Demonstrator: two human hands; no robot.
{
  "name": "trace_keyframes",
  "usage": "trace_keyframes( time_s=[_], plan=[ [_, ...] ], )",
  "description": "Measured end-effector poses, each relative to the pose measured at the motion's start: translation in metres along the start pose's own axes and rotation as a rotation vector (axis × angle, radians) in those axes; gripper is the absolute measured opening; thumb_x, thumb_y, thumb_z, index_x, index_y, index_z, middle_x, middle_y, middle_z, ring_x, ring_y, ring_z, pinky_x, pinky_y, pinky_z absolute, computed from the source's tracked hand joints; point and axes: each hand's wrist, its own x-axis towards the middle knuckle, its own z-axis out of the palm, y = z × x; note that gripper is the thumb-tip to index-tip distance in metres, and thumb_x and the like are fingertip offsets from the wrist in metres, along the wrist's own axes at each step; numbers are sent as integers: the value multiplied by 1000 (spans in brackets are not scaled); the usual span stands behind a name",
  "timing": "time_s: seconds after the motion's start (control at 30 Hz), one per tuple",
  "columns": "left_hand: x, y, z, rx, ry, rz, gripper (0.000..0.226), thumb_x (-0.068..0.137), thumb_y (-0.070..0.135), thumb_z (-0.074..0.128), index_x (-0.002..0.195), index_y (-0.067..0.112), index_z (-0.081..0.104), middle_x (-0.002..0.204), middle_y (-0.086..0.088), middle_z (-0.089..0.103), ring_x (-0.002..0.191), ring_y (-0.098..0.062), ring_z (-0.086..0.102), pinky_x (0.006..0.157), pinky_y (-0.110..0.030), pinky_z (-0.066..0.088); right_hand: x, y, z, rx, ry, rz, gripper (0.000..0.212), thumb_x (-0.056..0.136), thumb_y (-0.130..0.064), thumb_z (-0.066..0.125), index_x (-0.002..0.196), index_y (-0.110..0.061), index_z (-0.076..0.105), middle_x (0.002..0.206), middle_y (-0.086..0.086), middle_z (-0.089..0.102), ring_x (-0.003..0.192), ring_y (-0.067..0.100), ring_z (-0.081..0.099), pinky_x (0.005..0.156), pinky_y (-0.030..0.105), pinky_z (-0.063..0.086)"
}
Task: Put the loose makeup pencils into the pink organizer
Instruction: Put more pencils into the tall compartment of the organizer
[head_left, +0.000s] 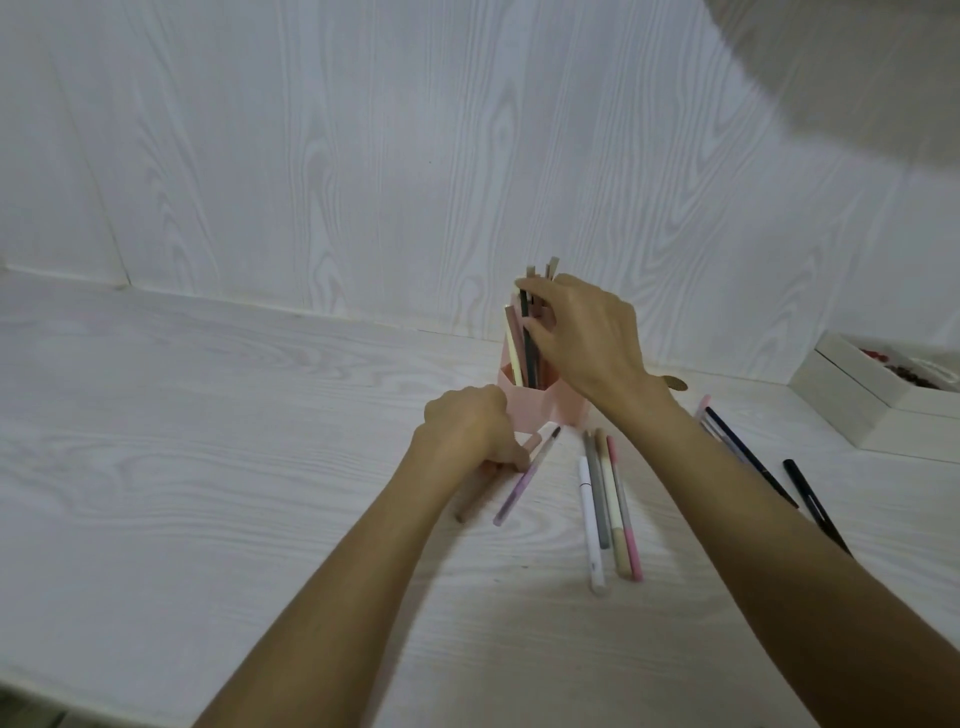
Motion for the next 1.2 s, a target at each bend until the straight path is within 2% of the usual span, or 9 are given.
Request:
trace_keyframes(
  time_s=[0.17, 0.27, 0.4, 0.53, 0.7, 0.83, 0.97, 1.1, 1.2],
  plan=[
    [-1, 0, -3, 17, -31, 2, 44, 72, 49, 74, 71, 17, 44, 69, 4, 48, 75, -21, 52, 54, -25, 33, -3, -3, -9, 67, 21, 23, 25, 90, -24, 52, 112, -20, 65, 79, -5, 64, 76, 18, 62, 61, 27, 45],
    [2, -12, -15, -109, -165, -19, 28, 72, 43, 74, 70, 19, 61, 78, 3, 71, 81, -18, 64, 66, -27, 45, -10, 8, -21, 195, 65, 124, 22, 88, -30, 57, 107, -27, 67, 60, -14, 48, 65, 10, 52, 60, 25, 41],
    [-5, -27, -43, -402, -193, 13, 19, 79, 36, 70, 78, 18, 77, 77, 10, 76, 61, 4, 65, 51, -15, 40, -26, 33, -31, 292, 46, 301, 21, 85, -27, 62, 105, -30, 67, 65, -7, 60, 60, 6, 54, 58, 21, 42],
    [-9, -37, -59, -705, 35, 75, 16, 83, 31, 68, 75, 19, 75, 64, 15, 73, 58, 12, 65, 49, -14, 42, -50, 59, -30, 385, -193, 473, 21, 85, -28, 64, 105, -24, 70, 69, 0, 67, 61, 7, 58, 60, 21, 43],
    [-2, -24, -52, -1027, 603, 159, 7, 86, 26, 67, 79, 23, 69, 72, 10, 72, 70, 3, 70, 52, -12, 49, -71, 69, -20, 373, -735, 648, 39, 87, -30, 63, 121, -13, 56, 67, 0, 67, 55, 4, 57, 49, 15, 35],
    [9, -10, -34, -1010, 869, 187, 7, 84, 30, 69, 87, 24, 68, 79, 16, 69, 77, 3, 68, 67, -30, 57, -74, 65, -21, 429, -885, 701, 52, 89, -22, 61, 135, -7, 43, 64, -1, 64, 46, 6, 58, 36, 13, 39],
    [14, -1, -14, -895, 875, 223, 14, 86, 35, 67, 93, 24, 69, 78, 24, 66, 74, 11, 64, 68, -18, 54, -76, 61, -20, 457, -871, 719, 48, 90, -15, 60, 133, -2, 44, 63, 3, 63, 45, 9, 57, 37, 15, 43],
    [18, 2, -5, -722, 828, 118, 18, 84, 43, 64, 91, 27, 70, 78, 20, 68, 69, 6, 64, 60, -16, 43, -78, 53, -18, 404, -804, 711, 30, 88, -17, 60, 105, 8, 63, 70, 17, 70, 53, 21, 63, 60, 28, 59],
    [20, 7, -1, -636, 764, 66, 15, 81, 41, 66, 85, 29, 72, 70, 20, 66, 67, 1, 65, 56, -17, 41, -77, 49, -16, 346, -793, 682, 21, 85, -16, 63, 89, 5, 64, 78, 19, 73, 72, 30, 70, 81, 42, 58]
  ],
)
